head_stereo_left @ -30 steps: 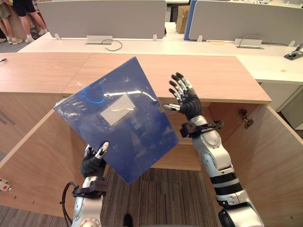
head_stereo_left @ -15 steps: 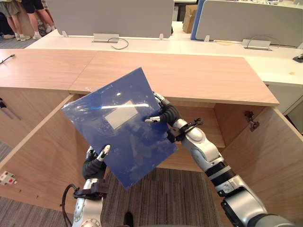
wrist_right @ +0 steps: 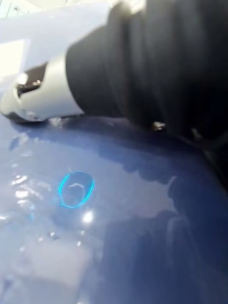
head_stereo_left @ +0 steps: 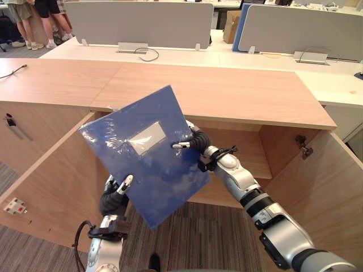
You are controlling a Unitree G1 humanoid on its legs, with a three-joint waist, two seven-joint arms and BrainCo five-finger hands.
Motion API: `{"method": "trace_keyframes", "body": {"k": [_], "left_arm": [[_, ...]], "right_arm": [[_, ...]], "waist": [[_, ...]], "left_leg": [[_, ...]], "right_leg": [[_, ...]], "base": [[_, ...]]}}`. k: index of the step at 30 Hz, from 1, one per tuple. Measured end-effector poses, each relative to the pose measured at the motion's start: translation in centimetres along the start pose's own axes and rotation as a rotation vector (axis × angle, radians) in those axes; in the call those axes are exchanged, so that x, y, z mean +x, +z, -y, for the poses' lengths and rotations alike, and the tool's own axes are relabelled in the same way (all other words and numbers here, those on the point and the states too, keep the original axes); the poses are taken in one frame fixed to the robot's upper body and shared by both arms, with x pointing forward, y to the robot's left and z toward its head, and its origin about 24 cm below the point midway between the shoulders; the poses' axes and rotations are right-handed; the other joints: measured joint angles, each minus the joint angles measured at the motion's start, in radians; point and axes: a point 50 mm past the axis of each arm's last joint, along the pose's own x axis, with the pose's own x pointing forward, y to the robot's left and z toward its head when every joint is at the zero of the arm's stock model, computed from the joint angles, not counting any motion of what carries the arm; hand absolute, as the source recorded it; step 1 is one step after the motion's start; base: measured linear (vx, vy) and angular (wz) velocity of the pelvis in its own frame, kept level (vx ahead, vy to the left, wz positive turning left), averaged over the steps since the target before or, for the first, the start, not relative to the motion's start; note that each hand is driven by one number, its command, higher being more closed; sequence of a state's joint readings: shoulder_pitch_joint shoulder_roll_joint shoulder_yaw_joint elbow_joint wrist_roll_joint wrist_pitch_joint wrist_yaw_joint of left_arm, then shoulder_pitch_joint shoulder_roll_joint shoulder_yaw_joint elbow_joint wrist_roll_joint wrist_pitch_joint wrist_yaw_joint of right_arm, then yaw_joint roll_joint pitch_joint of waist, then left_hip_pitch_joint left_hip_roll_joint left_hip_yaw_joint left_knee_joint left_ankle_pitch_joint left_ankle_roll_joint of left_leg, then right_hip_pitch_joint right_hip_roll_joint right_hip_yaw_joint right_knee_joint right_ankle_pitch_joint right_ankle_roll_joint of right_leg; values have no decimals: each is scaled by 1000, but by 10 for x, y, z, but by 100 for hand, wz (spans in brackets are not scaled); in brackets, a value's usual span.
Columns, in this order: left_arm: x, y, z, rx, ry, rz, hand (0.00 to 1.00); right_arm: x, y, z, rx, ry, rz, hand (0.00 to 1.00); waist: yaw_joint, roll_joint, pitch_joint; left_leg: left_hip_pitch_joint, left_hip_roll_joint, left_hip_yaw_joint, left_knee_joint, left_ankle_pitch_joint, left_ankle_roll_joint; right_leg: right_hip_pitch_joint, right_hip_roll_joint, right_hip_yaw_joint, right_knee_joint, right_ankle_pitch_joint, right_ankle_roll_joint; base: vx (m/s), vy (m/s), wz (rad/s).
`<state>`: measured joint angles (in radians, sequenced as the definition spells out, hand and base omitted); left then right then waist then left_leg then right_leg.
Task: Walk over to the cabinet, pick up the folder, carry it to the office cabinet, place the folder inside the office cabinet, then close the office cabinet door
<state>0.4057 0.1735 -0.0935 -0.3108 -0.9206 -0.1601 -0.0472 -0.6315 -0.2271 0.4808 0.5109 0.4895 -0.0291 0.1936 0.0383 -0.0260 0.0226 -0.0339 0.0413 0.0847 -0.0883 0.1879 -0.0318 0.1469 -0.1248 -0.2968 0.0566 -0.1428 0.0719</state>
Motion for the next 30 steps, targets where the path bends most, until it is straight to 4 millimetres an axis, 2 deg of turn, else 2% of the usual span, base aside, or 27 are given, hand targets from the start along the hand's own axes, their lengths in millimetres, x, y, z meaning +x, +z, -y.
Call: {"method": "trace_keyframes", "body": {"k": [4,7,14,15,22,24,27,28,30], "left_arm": [[1,8,-3,62,-34,-14,100],[1,6,-2,92,-65,-55,100],[5,4,5,108,-124,-83,100],[7,3,5,115,-132,-88,0],[10,-3,14,155,-270,-130,0],[10,-7,14,179,-295,-150,0],[8,-22,9,199,-338,-237,0],[7,-25,8,205,-344,-259,0],[2,-46,-5,194,-299,-348,0]], "right_arm": [[-7,-11,0,22,100,-74,100],[-18,-20,8,79,170,-142,100],[-27,-25,17,96,175,-181,100],[-28,-25,18,90,172,-186,100],[-42,-37,27,84,195,-263,100],[-52,-42,29,131,173,-244,100],[-68,-49,35,149,71,-212,100],[-70,-49,35,147,49,-198,100],[-80,-42,42,131,-58,-127,100]], "waist": [[9,2,-3],[12,6,-11],[21,7,-25],[26,7,-29],[34,14,-50],[32,15,-51],[29,15,-51],[27,15,-51],[15,15,-51]], "left_leg": [[-1,5,-4,0,4,-2],[-1,4,-15,0,8,-3],[-19,30,-22,0,15,-12],[-20,34,-24,0,16,-13],[-21,47,-29,0,16,-15],[-21,48,-29,0,17,-15],[-20,49,-27,0,17,-15],[-20,49,-26,0,17,-15],[-19,49,-22,0,16,-15]], "right_leg": [[2,8,-2,-5,4,-6],[7,10,-7,-6,5,-7],[7,42,-7,-41,23,-17],[8,47,-7,-44,24,-19],[13,62,-7,-52,27,-23],[14,64,-6,-52,26,-23],[13,63,-4,-51,26,-23],[13,63,-3,-50,26,-23],[10,60,0,-50,26,-23]], "base": [[-2,-2,1],[-9,-5,7],[-3,-6,1],[5,-46,0],[4,-11,0],[0,0,0],[0,0,0],[-7,14,-4],[-14,26,-5]]}}
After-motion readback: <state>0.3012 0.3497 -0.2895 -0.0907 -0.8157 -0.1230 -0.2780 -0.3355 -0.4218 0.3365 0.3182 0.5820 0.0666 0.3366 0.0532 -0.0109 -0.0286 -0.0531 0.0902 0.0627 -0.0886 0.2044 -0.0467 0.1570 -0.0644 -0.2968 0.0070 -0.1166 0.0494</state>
